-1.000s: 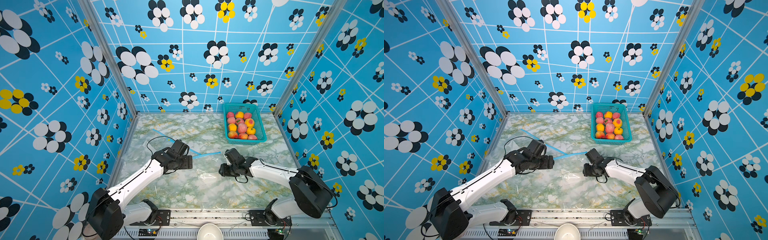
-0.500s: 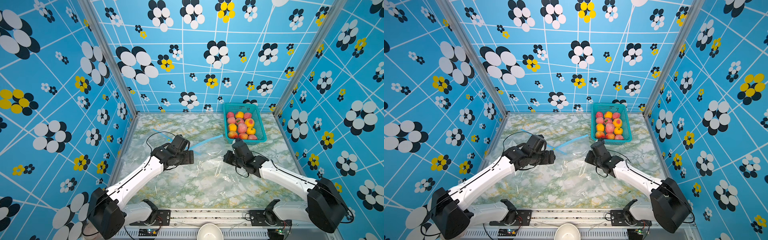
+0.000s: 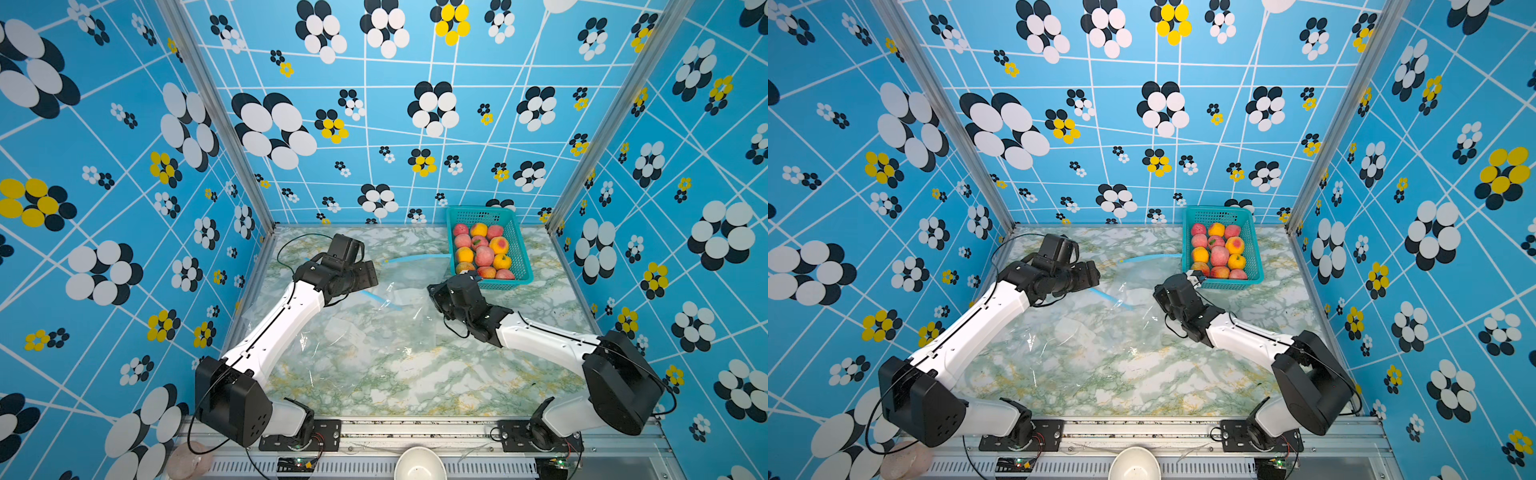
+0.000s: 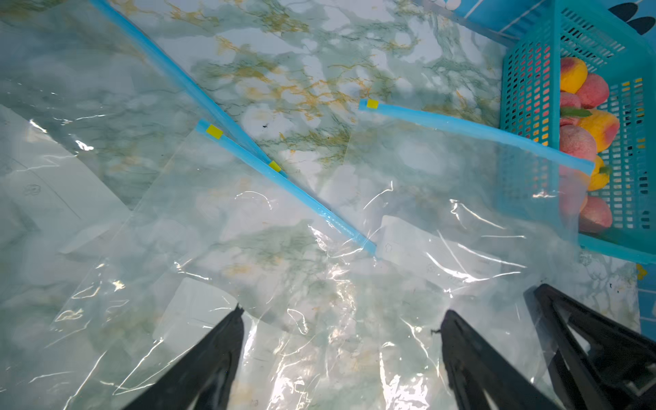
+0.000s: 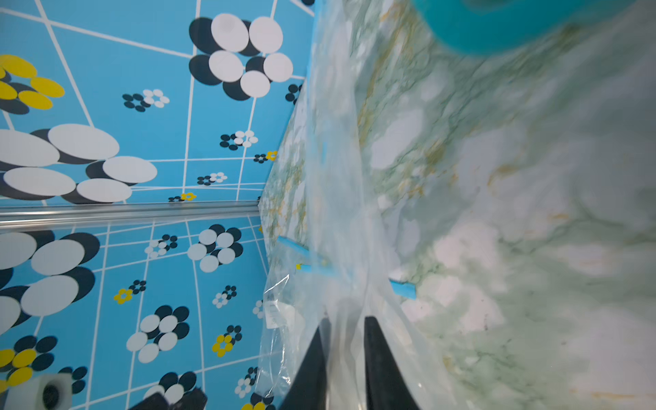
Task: Place the peach in a zip-top bag and seal the zipper
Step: Place the zipper food storage bag in the zipper food storage bag, then open the zipper food storage bag.
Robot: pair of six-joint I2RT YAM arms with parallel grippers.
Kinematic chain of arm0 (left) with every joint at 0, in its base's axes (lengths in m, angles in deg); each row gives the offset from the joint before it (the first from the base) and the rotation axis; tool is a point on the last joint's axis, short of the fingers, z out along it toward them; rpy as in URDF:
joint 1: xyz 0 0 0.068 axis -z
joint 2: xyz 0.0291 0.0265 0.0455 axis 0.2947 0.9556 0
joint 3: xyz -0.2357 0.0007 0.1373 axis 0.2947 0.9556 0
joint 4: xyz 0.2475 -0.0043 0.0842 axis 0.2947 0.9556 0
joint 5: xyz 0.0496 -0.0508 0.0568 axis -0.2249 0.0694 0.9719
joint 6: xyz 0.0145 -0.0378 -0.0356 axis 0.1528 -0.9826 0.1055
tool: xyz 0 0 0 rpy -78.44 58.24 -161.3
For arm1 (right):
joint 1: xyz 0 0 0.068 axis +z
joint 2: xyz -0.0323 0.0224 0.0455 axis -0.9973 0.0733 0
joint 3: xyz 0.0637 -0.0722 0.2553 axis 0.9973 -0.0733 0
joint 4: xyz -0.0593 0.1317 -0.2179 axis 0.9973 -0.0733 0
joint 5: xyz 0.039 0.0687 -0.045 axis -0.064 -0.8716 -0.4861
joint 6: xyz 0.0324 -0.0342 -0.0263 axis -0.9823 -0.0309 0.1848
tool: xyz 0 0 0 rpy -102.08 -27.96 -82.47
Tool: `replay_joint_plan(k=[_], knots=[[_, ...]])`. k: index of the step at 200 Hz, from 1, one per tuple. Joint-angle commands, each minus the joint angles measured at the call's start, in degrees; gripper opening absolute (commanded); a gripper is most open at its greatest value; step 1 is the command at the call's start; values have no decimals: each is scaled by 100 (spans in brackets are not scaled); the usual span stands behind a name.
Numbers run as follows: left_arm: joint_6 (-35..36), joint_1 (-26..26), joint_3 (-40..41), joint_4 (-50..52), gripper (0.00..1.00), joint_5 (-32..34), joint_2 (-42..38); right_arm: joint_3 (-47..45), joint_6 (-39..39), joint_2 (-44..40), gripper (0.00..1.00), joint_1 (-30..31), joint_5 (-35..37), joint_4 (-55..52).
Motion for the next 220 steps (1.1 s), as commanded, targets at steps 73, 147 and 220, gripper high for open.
replay_joint_plan(k=[73, 147, 220], knots=[[214, 316, 1050, 25, 83, 154, 59, -143, 3250, -680, 44, 536, -1757, -2501], [-703, 1623, 1120, 324, 80, 980, 391, 1949, 5683, 657, 59, -1110, -1923, -3934], [-502, -16, 3094, -619, 59, -380, -636, 5359, 6183, 3322, 62, -765, -1575, -4419]])
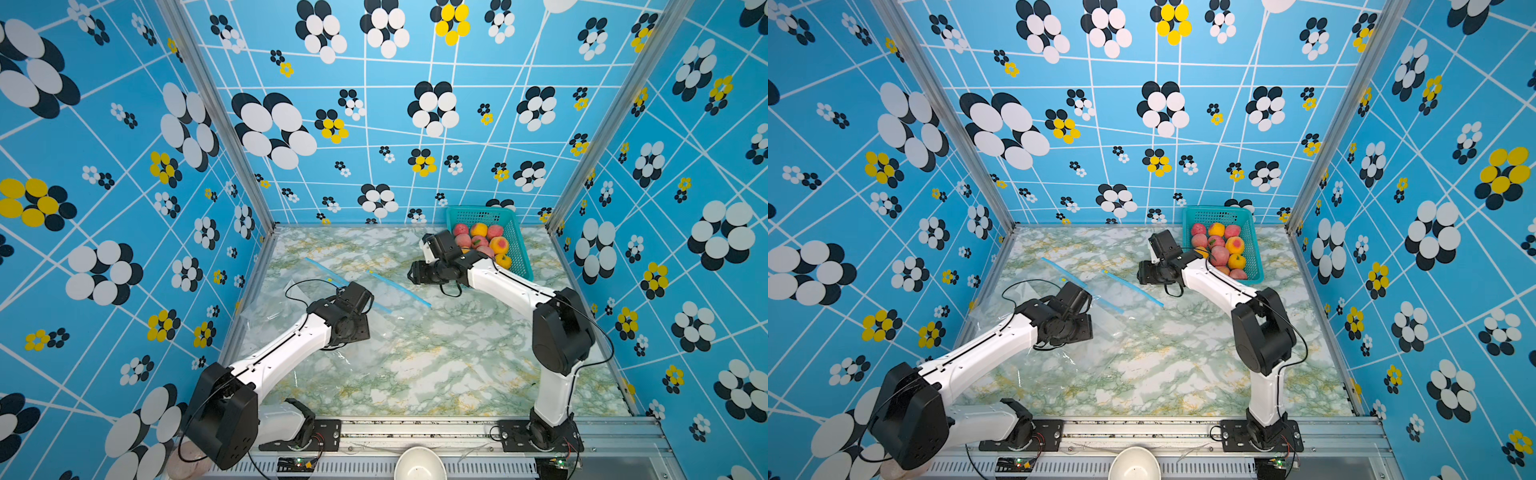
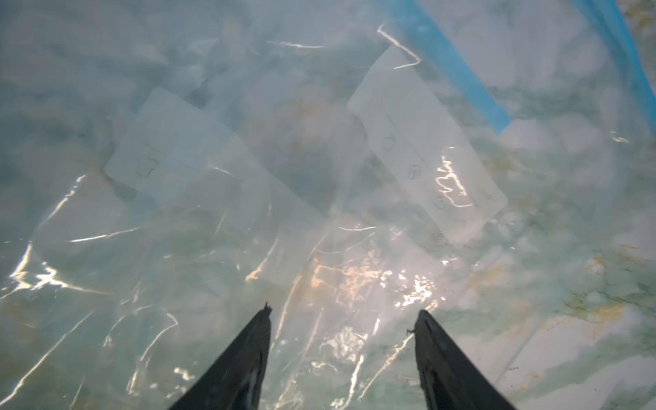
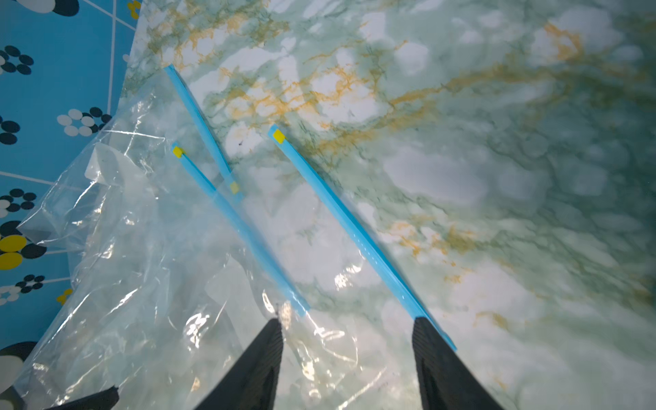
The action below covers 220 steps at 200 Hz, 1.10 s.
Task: Place the peach in a zip-top bag and seal the zipper
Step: Open the zipper food storage bag.
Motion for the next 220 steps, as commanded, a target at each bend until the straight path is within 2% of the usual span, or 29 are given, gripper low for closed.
replay_joint_plan(k=[1, 32, 49, 124, 163, 220], knots=[[151, -548, 461, -682, 58, -715, 102, 977, 485, 716, 62, 142, 168, -631], [252, -781, 468, -825, 53, -580, 412, 2138, 1017, 1729, 63, 110, 101, -1341], [247, -908, 576, -953, 51, -653, 471, 2430, 1169, 2009, 63, 49, -156, -1519], [223, -986, 818, -1151, 50, -738, 640, 2278, 1144, 2276, 56, -259, -1437, -1395], [212, -986, 844, -1144, 50, -720, 612, 2298, 1144, 2476, 54, -304, -1704, -1375], [187, -986, 928, -1153, 50, -731, 495, 2200, 988, 2604, 44, -315, -2184, -1157]])
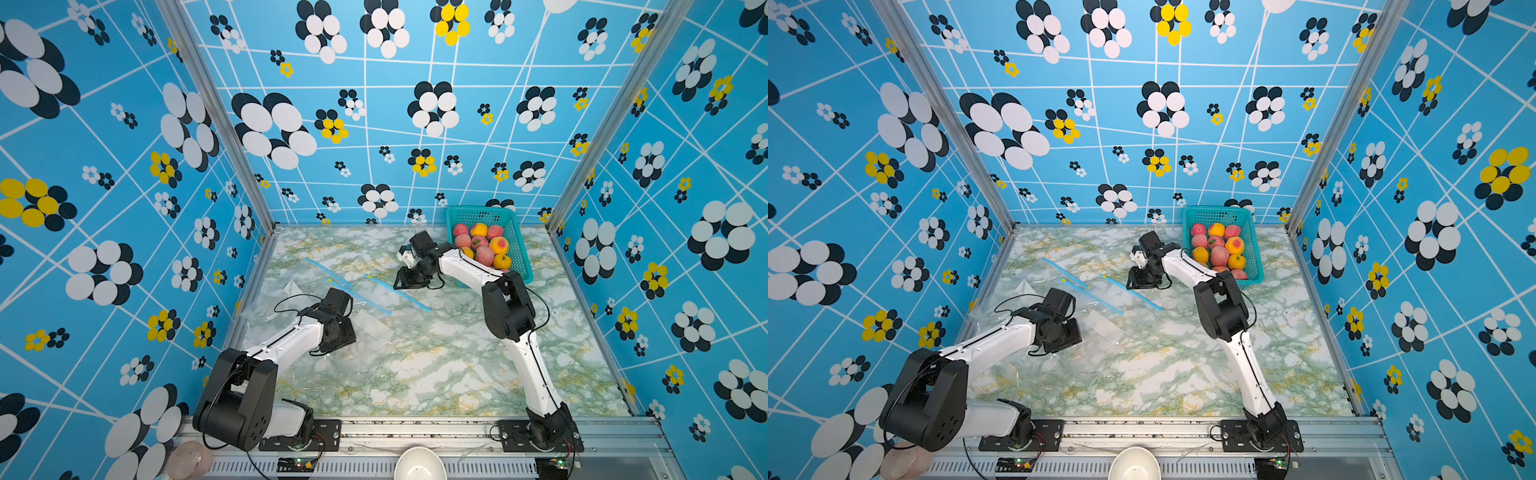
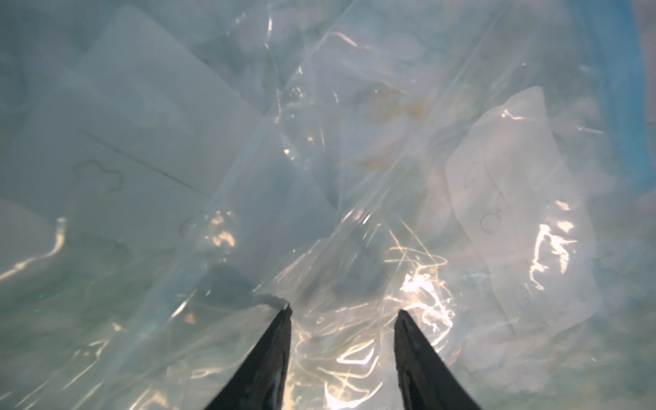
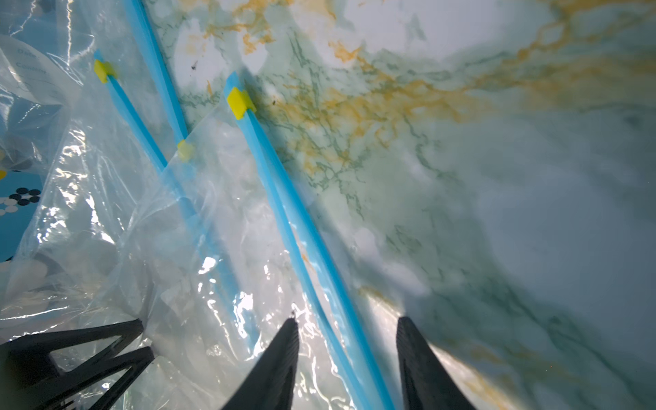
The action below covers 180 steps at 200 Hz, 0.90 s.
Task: Place the peach in a zip-top bag and seal the zipper
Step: Open the zipper food storage bag.
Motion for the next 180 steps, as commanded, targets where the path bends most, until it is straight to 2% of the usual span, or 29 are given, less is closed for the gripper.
replay_joint_plan(k=[1, 68, 124, 180], knots=[[13, -35, 129, 74, 50, -20, -68, -47, -53, 42, 44, -29, -334, 58], [18, -37, 165, 64, 50, -17, -101, -630, -527, -326, 28, -37, -765, 769], [26, -36, 184, 50, 50, 2, -126, -1070, -696, -647, 20, -31, -880, 1088], [34, -36, 187, 9, 50, -5, -91, -1377, -706, -938, 18, 57, -841, 1209]])
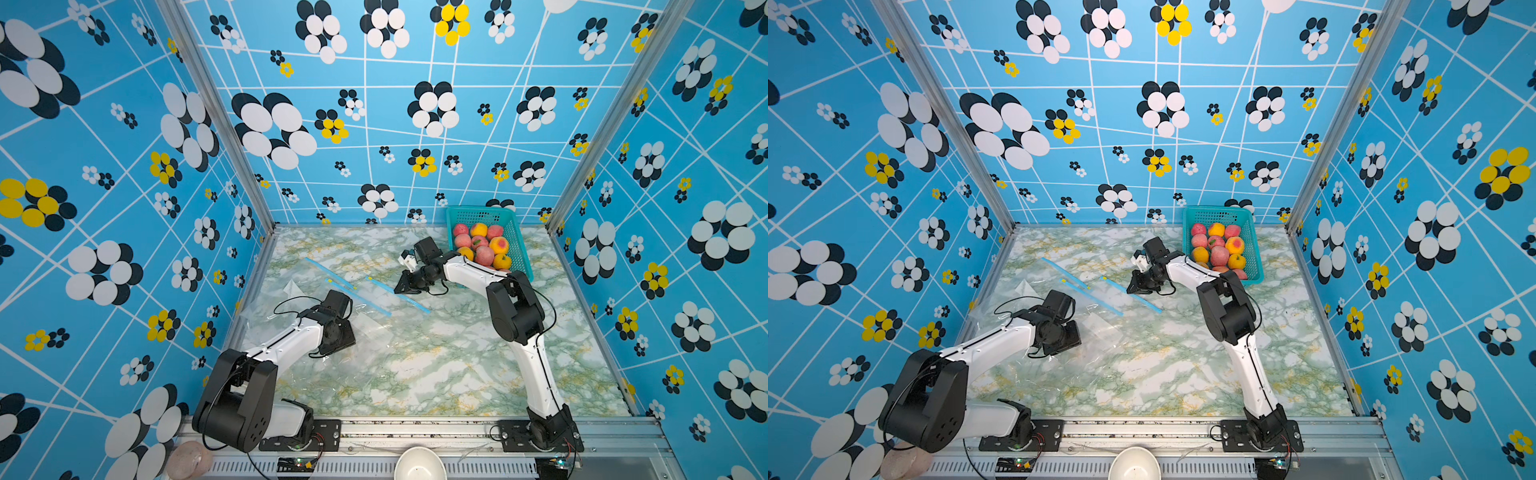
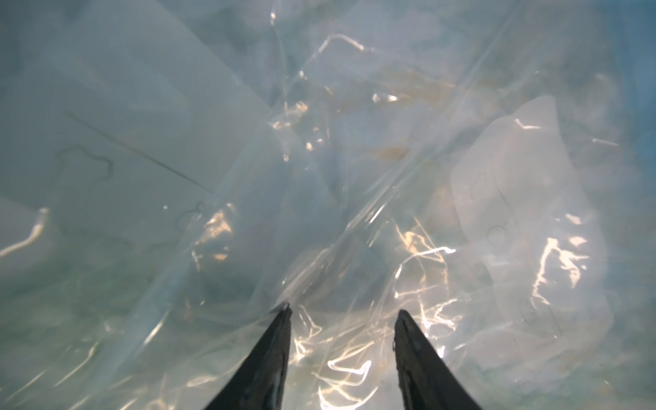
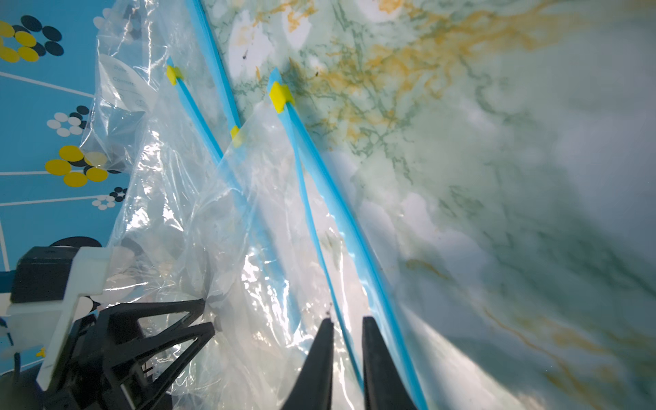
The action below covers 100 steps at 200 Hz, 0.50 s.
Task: Place the peach in a zip-top bag and seal the zipper
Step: Open the zipper food storage bag.
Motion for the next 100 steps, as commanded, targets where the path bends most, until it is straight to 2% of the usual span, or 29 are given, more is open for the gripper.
replay_joint_plan(k=[1, 44, 60, 83, 100], knots=[[35, -36, 94, 17, 50, -2, -63, -119, -28, -334, 18, 76, -63, 68], [47, -36, 85, -24, 50, -26, -37, -192, 86, -390, 17, 163, -291, -2], [63, -39, 58, -26, 50, -31, -34, -342, 127, -485, 23, 221, -420, -2], [70, -42, 21, -47, 50, -41, -8, -508, 347, -587, 32, 301, -187, -208], [78, -40, 0, -61, 51, -72, 34, -600, 481, -597, 34, 332, 38, -285]])
